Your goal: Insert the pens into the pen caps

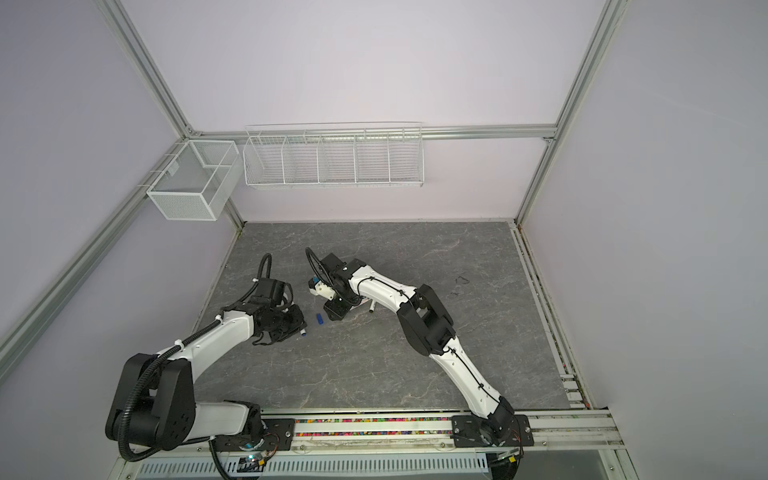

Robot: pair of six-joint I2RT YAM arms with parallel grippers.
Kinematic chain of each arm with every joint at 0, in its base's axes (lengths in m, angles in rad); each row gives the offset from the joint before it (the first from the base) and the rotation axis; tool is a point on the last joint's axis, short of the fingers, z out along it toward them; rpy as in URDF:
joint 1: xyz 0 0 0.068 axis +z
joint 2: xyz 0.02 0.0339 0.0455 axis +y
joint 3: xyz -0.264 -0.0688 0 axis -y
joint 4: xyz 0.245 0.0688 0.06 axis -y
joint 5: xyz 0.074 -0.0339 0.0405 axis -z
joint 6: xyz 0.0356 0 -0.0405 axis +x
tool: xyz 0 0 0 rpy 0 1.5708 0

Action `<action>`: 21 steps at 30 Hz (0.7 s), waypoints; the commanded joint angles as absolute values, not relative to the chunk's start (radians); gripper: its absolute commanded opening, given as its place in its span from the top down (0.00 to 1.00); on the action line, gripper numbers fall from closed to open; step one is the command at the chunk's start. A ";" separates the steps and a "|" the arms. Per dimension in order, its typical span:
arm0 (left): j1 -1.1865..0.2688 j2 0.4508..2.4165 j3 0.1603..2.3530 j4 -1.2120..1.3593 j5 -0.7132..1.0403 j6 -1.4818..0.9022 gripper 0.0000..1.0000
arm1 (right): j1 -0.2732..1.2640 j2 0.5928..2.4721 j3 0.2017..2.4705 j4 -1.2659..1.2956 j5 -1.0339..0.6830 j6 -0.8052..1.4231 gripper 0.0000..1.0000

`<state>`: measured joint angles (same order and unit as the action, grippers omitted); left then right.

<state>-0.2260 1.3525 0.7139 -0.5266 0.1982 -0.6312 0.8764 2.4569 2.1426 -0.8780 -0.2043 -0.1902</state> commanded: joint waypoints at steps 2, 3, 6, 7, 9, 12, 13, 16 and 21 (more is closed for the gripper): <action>-0.205 1.337 0.704 -0.529 0.167 -0.619 1.00 | 0.888 2.450 2.174 -0.879 -0.198 -0.194 0.55; -0.191 1.355 0.698 -0.505 0.172 -0.611 1.00 | 0.888 2.446 2.184 -0.882 -0.189 -0.193 0.56; -0.098 1.453 0.694 -0.485 0.232 -0.607 1.00 | 0.888 2.410 2.185 -0.864 -0.152 -0.196 0.56; -0.067 1.495 0.688 -0.483 0.253 -0.602 1.00 | 0.889 2.392 2.179 -0.853 -0.136 -0.197 0.56; -0.030 1.563 0.683 -0.489 0.274 -0.591 1.00 | 0.886 2.355 2.158 -0.827 -0.104 -0.198 0.56; -0.025 1.582 0.687 -0.481 0.302 -0.589 1.00 | 0.878 2.293 2.097 -0.768 -0.079 -0.194 0.56; -0.025 1.583 0.688 -0.483 0.301 -0.588 1.00 | 0.875 2.275 2.077 -0.750 -0.075 -0.189 0.56; -0.028 1.578 0.683 -0.506 0.302 -0.583 1.00 | 0.870 2.243 2.039 -0.723 -0.071 -0.181 0.56; -0.102 1.570 0.658 -0.536 0.301 -0.579 1.00 | 0.866 2.217 2.006 -0.712 -0.066 -0.188 0.56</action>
<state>-0.0521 1.5227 0.7235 -0.4259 0.3229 -0.5995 0.8719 2.2379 2.0422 -0.7334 -0.0746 -0.1871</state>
